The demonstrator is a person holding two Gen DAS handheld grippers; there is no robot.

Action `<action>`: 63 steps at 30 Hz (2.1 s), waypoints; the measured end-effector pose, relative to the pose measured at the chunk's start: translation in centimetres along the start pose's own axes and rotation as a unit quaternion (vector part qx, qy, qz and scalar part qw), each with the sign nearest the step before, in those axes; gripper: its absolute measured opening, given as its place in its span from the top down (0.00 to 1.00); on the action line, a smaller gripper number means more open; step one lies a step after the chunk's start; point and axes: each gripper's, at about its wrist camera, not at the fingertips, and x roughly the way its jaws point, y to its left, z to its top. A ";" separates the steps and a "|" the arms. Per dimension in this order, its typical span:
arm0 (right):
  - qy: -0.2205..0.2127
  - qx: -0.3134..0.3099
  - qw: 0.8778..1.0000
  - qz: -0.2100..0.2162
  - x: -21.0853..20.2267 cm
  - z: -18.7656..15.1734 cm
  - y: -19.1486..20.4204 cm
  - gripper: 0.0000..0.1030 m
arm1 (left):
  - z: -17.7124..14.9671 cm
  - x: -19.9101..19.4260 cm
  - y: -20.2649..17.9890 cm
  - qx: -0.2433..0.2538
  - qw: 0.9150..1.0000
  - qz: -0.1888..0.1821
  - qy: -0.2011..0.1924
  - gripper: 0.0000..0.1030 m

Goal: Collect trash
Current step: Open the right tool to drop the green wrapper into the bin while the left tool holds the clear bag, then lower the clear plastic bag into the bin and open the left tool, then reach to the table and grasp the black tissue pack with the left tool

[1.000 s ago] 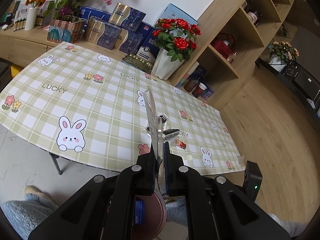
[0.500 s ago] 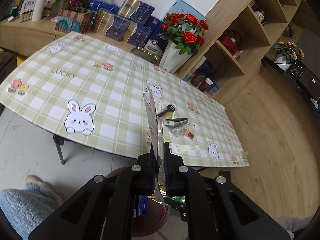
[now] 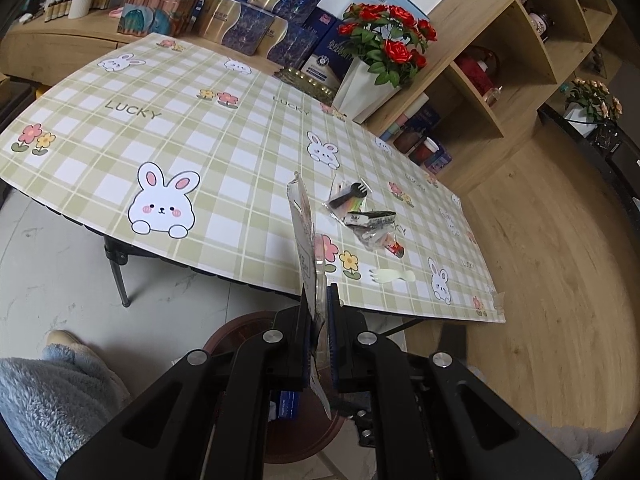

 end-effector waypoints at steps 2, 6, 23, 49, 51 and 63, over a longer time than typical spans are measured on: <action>-0.021 0.013 1.000 -0.012 -1.1 0.3 -0.6 0.11 | -0.2 0.2 -0.1 0.001 1.000 0.000 0.004 0.93; -0.062 0.024 0.997 -0.037 -3.3 0.7 -1.2 0.05 | -0.7 0.6 -0.3 0.002 1.000 0.000 0.014 0.93; -0.185 0.067 0.974 -0.108 -9.3 0.5 -3.9 0.06 | -4.8 4.7 0.2 -0.006 0.995 0.021 0.097 0.93; -0.211 0.124 0.960 -0.132 -9.7 -0.1 -6.6 0.05 | -4.5 6.5 0.1 0.034 0.994 0.059 0.082 0.09; -0.214 0.126 0.960 -0.132 -9.7 -0.1 -6.7 0.06 | -4.1 6.2 0.2 0.038 0.994 0.069 0.073 0.07; -0.211 0.114 0.959 -0.151 -9.7 0.4 -6.6 0.06 | -1.7 5.9 0.1 0.073 0.990 0.114 0.028 0.06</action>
